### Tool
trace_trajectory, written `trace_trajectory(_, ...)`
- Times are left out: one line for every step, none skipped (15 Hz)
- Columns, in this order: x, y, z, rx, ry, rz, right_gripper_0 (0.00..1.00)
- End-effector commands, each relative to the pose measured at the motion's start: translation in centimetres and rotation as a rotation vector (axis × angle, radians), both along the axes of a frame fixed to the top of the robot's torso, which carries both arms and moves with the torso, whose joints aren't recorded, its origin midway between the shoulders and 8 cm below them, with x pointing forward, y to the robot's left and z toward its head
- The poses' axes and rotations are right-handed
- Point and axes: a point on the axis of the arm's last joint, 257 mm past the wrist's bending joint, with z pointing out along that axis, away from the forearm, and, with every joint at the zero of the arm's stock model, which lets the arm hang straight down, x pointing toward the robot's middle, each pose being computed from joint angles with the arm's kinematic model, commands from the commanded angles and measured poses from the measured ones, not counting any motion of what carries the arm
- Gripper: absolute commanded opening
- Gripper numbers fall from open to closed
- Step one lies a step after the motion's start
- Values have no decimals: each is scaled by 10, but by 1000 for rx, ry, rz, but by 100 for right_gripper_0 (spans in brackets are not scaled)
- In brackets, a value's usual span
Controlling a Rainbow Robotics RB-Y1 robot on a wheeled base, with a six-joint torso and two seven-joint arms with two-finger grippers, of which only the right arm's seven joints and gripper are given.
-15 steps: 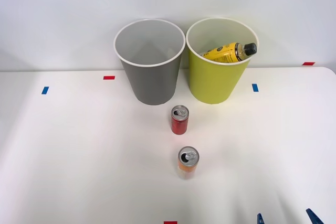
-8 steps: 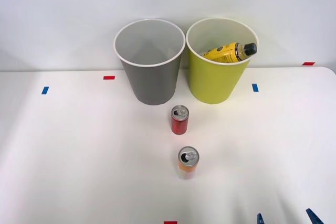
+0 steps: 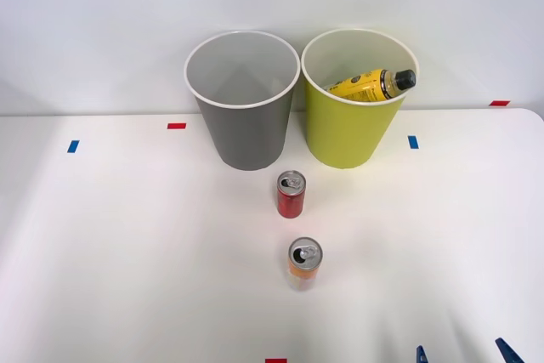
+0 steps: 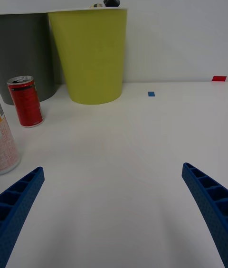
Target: Put cans in the gray bin, plastic bottles in the light green bin
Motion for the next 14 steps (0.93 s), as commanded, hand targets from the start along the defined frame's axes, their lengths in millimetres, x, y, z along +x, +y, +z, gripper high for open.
trace_trajectory(0, 0, 0, 0, 0, 0, 100)
trace_trajectory(0, 0, 0, 0, 0, 0, 100)
trace_trajectory(0, 0, 0, 0, 0, 0, 100)
trace_trajectory(0, 0, 0, 0, 0, 0, 100)
trace_trajectory(0, 0, 0, 0, 0, 0, 100)
trace_trajectory(0, 0, 0, 0, 0, 0, 100)
trace_trajectory(0, 0, 0, 0, 0, 0, 100)
trace_trajectory(0, 0, 0, 0, 0, 0, 100)
trace_trajectory(0, 0, 0, 0, 0, 0, 100)
trace_trajectory(0, 0, 0, 0, 0, 0, 100)
trace_trajectory(0, 0, 0, 0, 0, 0, 100)
trace_trajectory(0, 0, 0, 0, 0, 0, 100)
trace_trajectory(0, 0, 0, 0, 0, 0, 100)
trace_trajectory(0, 0, 0, 0, 0, 0, 100)
